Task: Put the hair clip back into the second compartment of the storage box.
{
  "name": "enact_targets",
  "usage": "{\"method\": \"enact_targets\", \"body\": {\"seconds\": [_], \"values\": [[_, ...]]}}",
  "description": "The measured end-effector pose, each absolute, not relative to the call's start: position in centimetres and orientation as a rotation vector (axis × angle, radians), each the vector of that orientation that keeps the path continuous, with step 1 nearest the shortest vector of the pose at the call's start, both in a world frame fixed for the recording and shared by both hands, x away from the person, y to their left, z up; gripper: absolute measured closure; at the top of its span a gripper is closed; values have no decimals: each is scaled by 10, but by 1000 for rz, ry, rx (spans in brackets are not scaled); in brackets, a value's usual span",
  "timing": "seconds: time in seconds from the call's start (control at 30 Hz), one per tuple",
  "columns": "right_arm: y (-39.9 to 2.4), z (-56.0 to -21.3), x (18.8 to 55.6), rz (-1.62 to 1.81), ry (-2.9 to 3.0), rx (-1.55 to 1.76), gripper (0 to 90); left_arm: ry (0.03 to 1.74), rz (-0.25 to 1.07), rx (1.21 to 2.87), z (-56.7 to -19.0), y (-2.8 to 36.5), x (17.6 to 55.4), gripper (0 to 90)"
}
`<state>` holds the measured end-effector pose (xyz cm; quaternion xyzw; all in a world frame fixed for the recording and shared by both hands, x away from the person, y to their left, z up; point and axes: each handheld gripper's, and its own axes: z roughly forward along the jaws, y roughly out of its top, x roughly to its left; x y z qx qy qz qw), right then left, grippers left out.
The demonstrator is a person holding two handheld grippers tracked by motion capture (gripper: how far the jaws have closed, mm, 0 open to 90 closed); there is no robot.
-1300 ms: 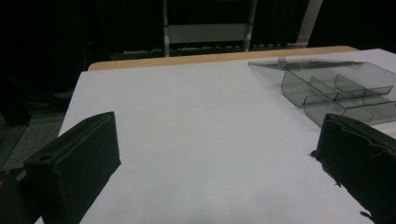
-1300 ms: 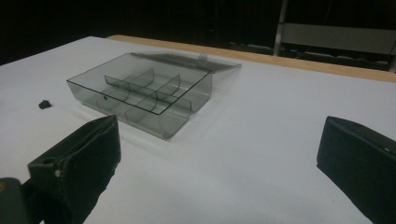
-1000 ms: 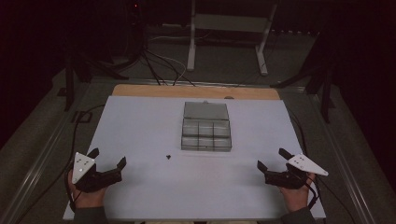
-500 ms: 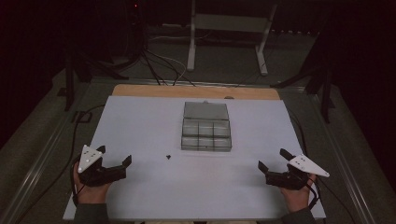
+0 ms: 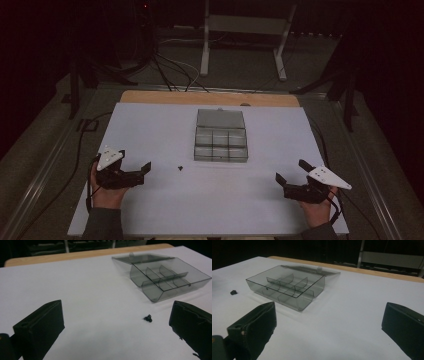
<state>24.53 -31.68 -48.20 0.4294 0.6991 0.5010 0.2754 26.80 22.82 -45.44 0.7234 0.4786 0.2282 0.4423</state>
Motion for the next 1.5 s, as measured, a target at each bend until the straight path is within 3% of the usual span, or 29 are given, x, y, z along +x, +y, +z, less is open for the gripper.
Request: {"method": "enact_targets", "body": {"seconds": [1.5], "values": [[-318,-482,245,1357,1868,1164,0,1086,392,2111,-475,165,321,18]]}}
